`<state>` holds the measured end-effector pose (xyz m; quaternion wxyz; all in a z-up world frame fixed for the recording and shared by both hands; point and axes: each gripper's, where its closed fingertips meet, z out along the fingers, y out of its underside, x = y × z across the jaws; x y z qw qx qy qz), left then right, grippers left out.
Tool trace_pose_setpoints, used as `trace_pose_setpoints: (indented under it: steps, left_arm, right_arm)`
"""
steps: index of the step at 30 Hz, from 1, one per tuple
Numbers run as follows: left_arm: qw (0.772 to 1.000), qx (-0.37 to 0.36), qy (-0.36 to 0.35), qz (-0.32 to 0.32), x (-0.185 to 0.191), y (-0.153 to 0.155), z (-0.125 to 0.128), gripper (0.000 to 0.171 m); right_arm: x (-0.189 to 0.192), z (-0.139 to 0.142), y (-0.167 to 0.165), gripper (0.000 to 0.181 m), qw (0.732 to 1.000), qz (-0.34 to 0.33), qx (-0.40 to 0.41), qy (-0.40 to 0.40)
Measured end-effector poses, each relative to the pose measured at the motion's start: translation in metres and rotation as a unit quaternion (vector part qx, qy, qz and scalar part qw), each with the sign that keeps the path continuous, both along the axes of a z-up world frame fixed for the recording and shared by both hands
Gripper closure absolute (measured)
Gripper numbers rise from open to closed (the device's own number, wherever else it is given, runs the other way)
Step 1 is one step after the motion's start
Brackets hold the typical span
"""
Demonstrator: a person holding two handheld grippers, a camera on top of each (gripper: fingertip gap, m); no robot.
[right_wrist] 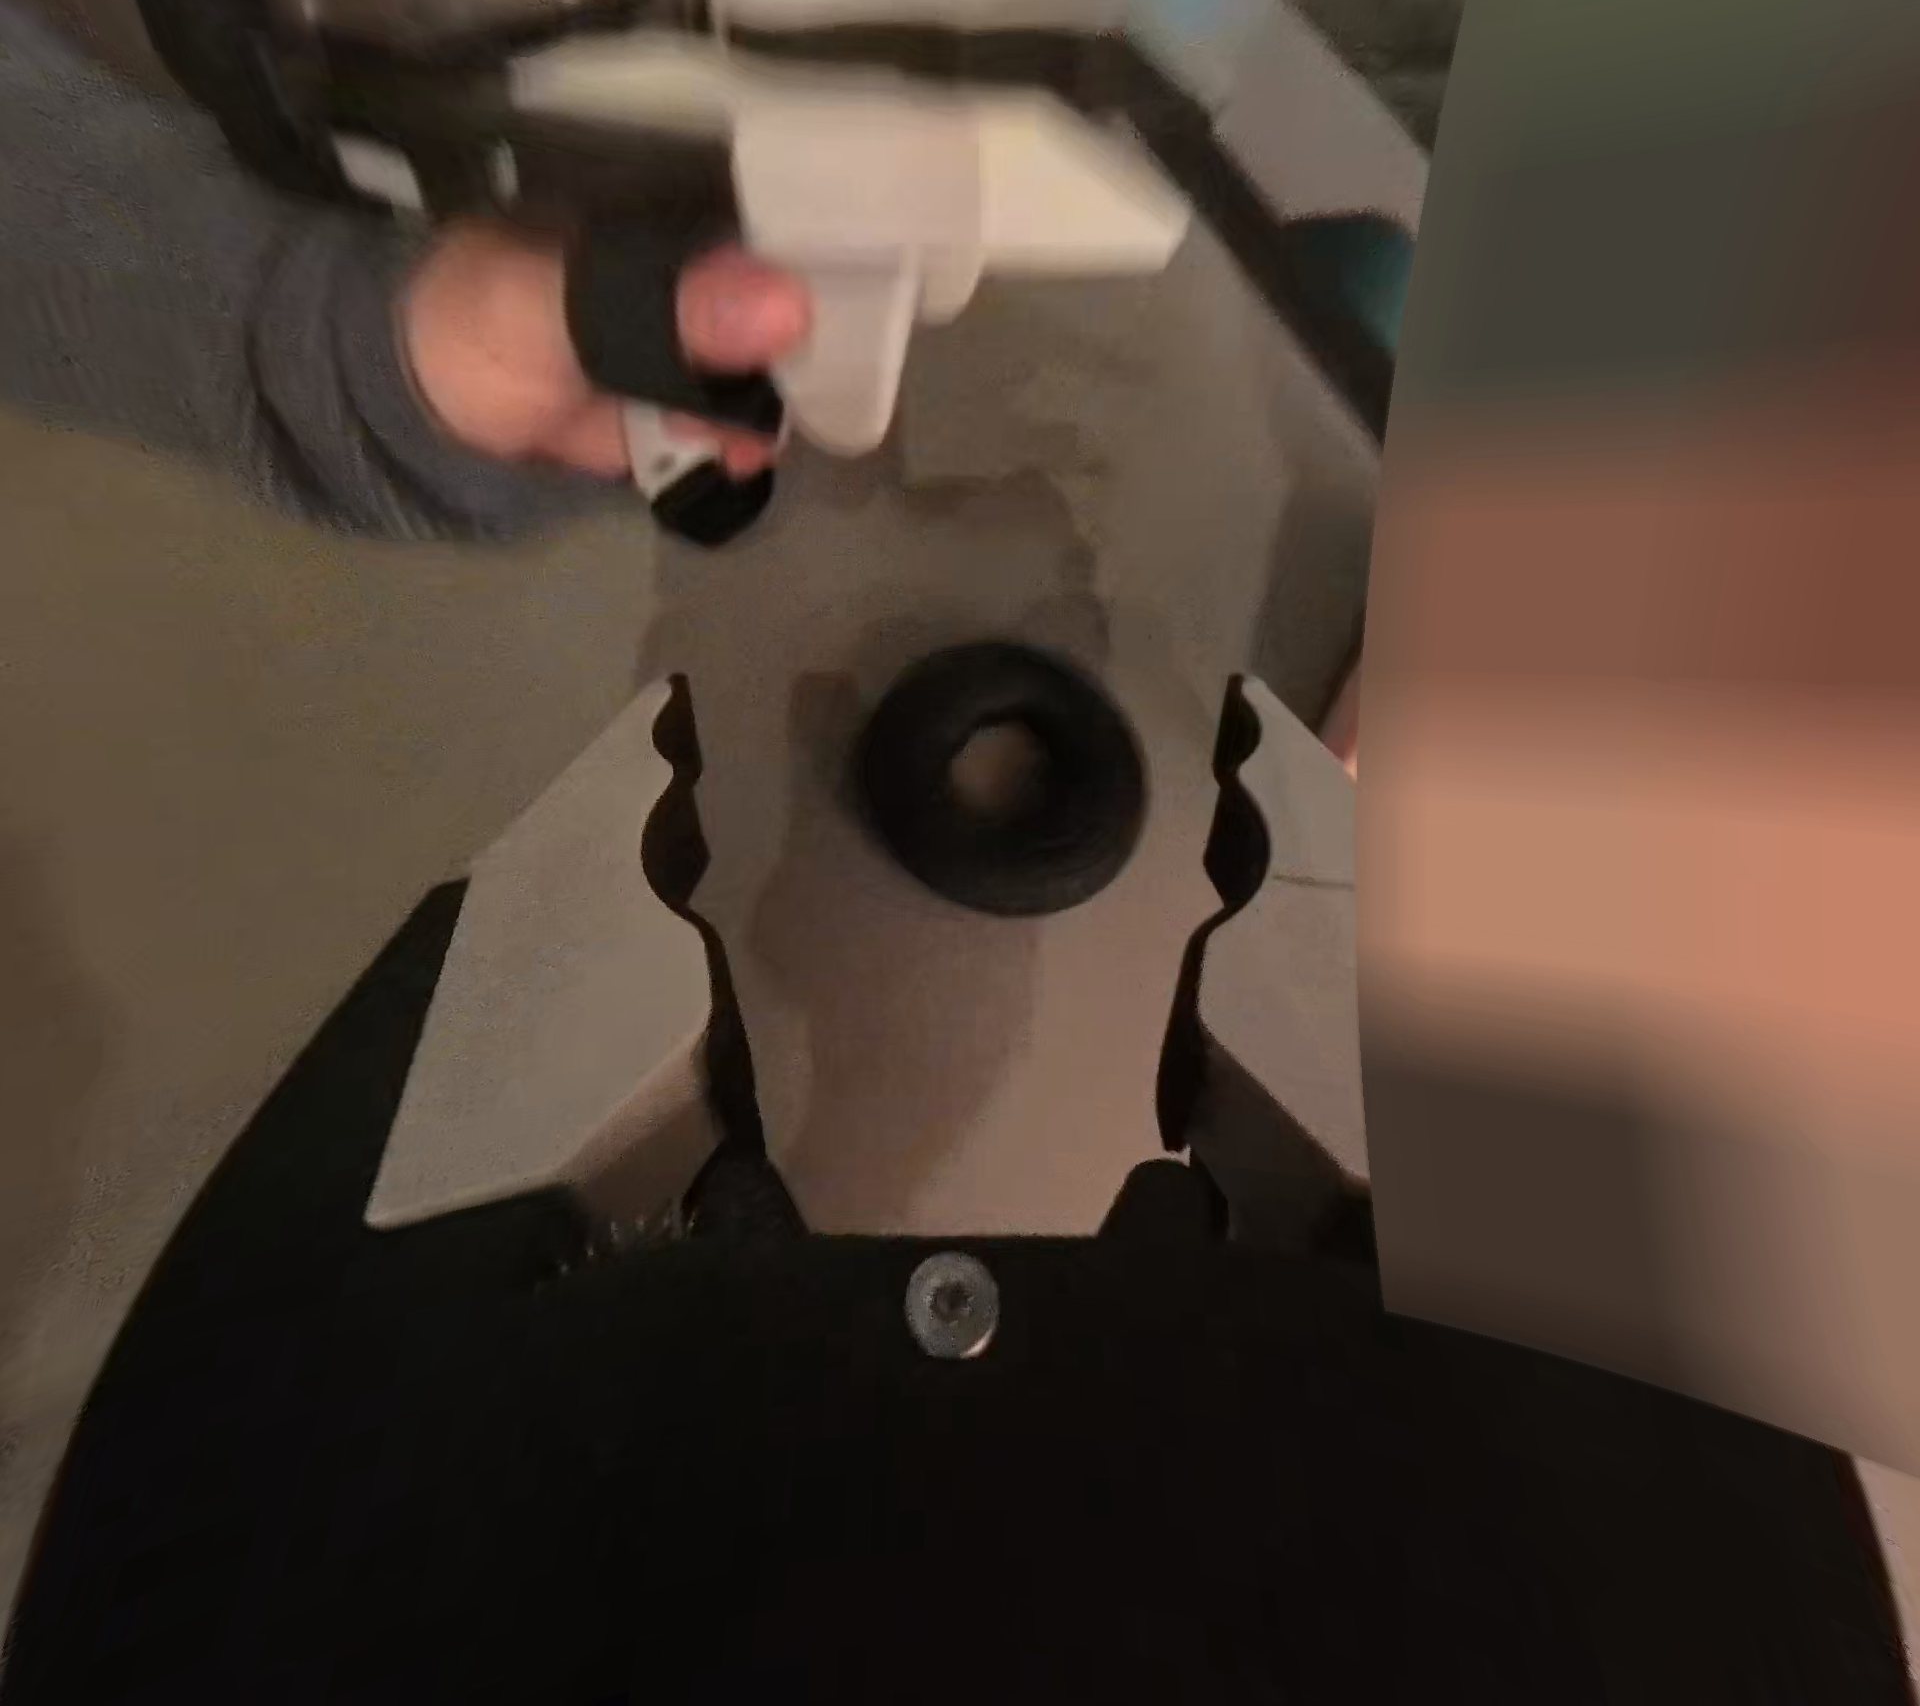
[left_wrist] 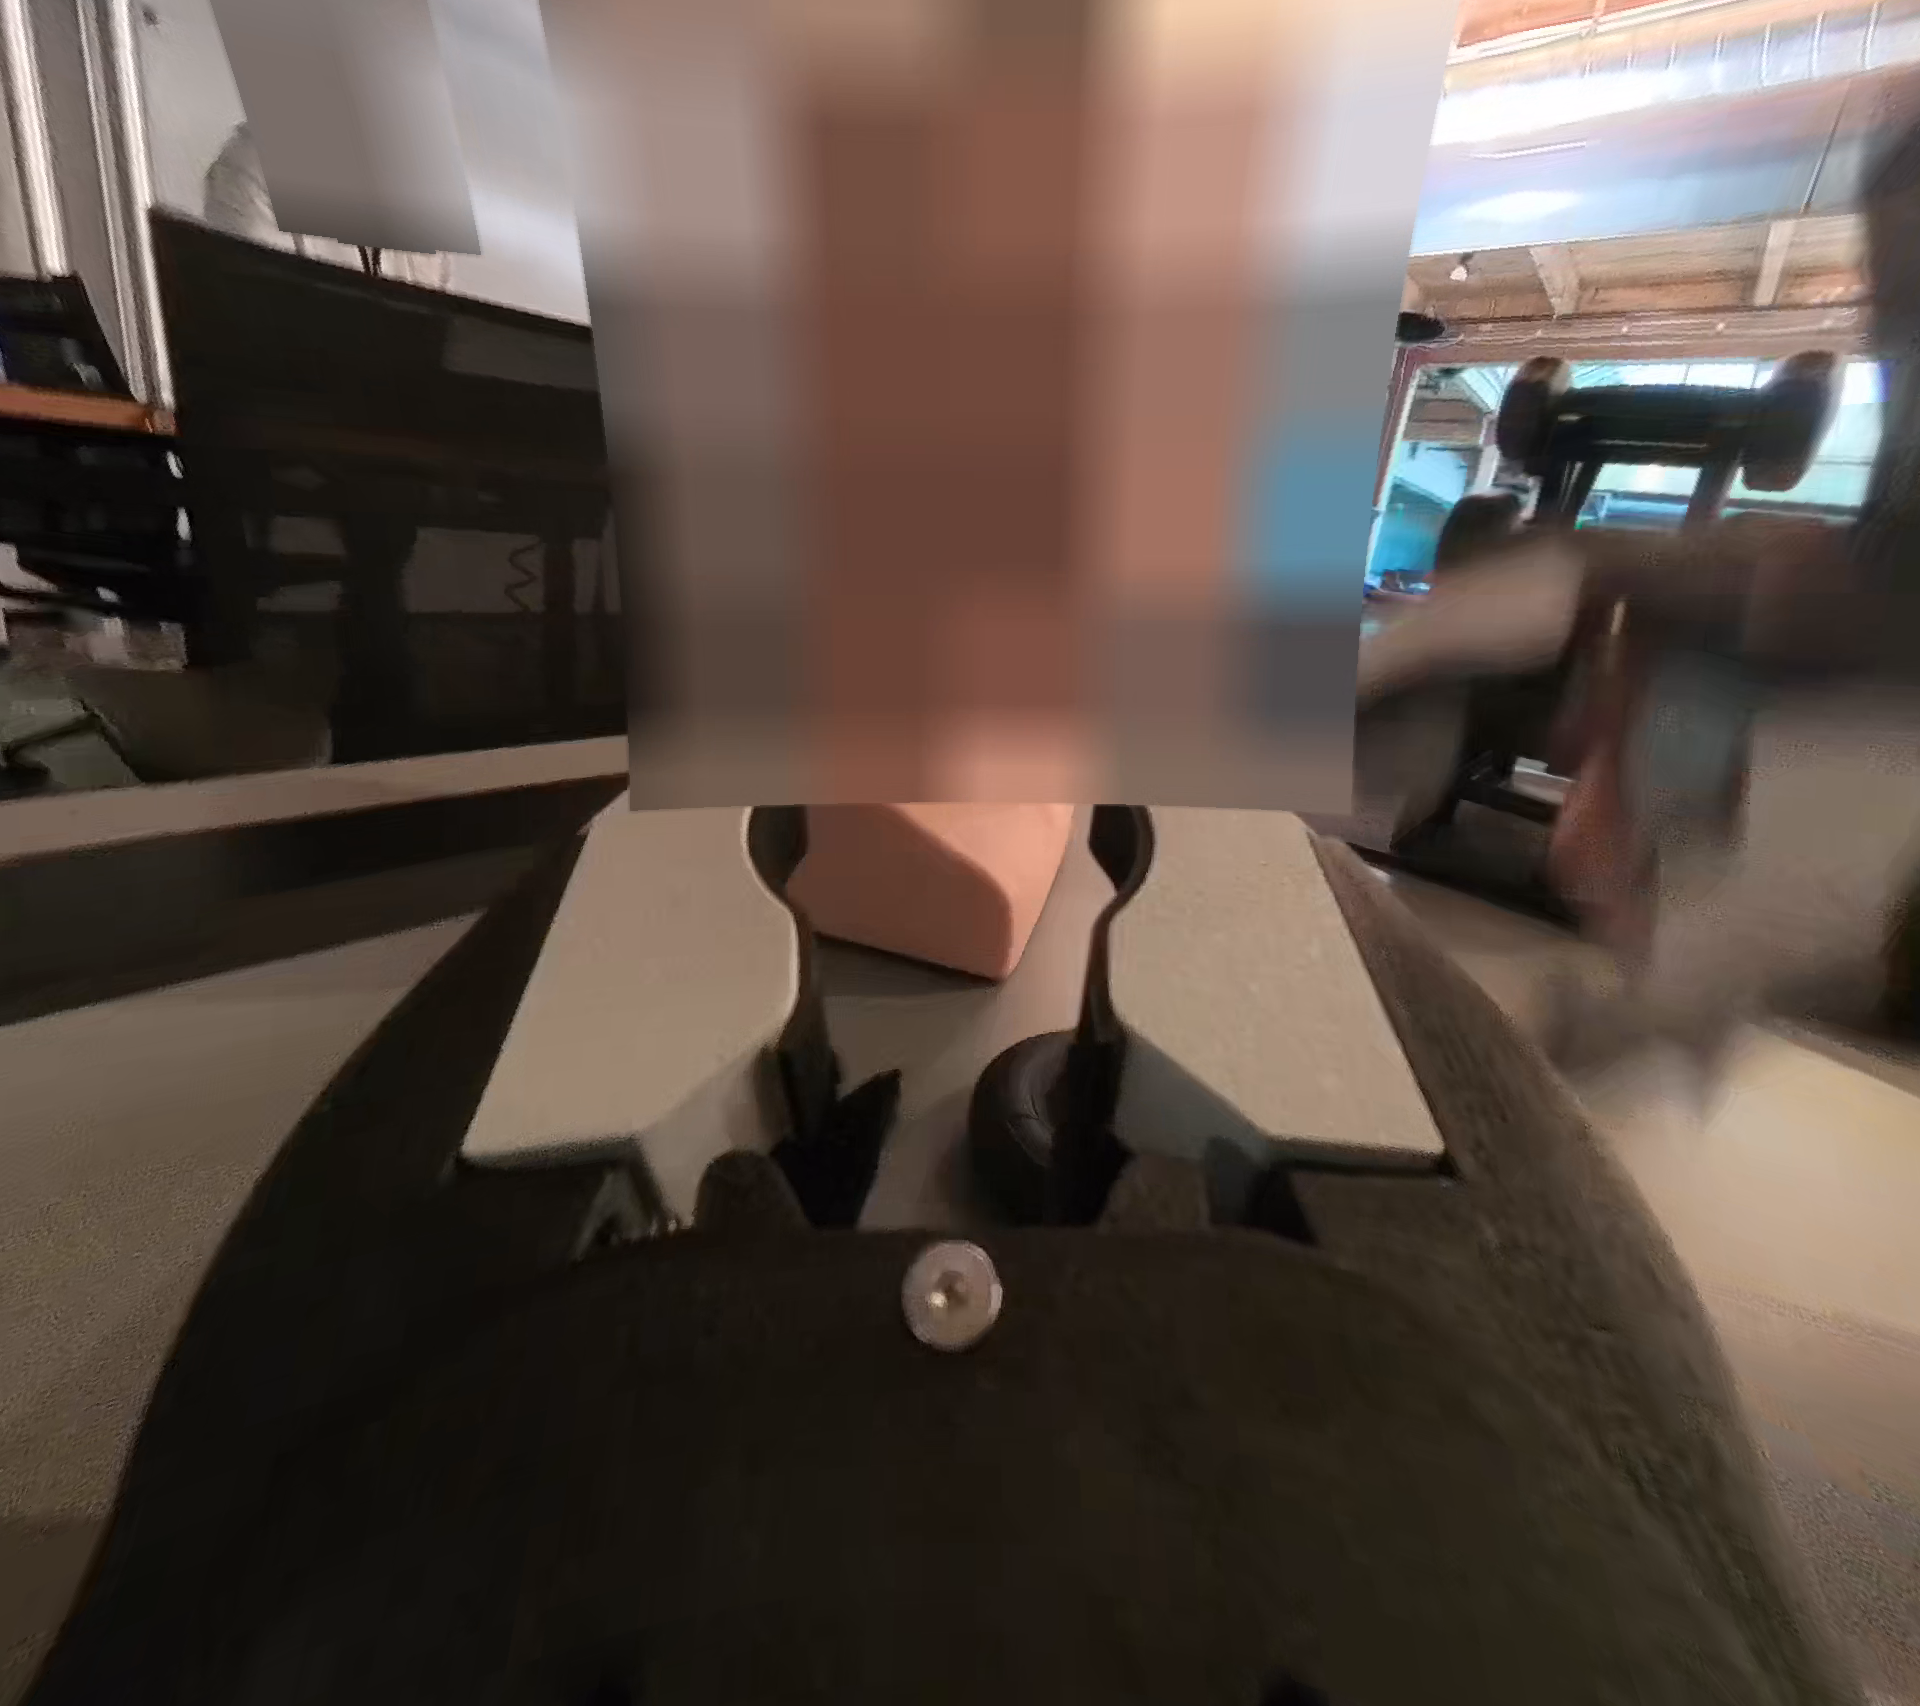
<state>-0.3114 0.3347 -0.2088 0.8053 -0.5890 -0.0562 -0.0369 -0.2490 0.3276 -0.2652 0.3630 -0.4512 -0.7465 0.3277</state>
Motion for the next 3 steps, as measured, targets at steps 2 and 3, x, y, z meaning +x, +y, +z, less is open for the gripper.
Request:
trace_pose_setpoints:
  steps: [2, 3]
  left_arm:
    - [1.000, -0.004, 0.000, 0.001, 0.000, 0.000, -0.001, 0.119]
    - [1.000, -0.001, 0.004, 0.002, 0.001, -0.001, 0.000, 0.120]
  right_arm:
    - [-0.002, -0.037, 0.000, 0.082, 1.000, -0.003, -0.018, 0.001]
    - [-0.006, -0.045, 0.003, 0.083, 0.999, -0.007, -0.040, 0.005]
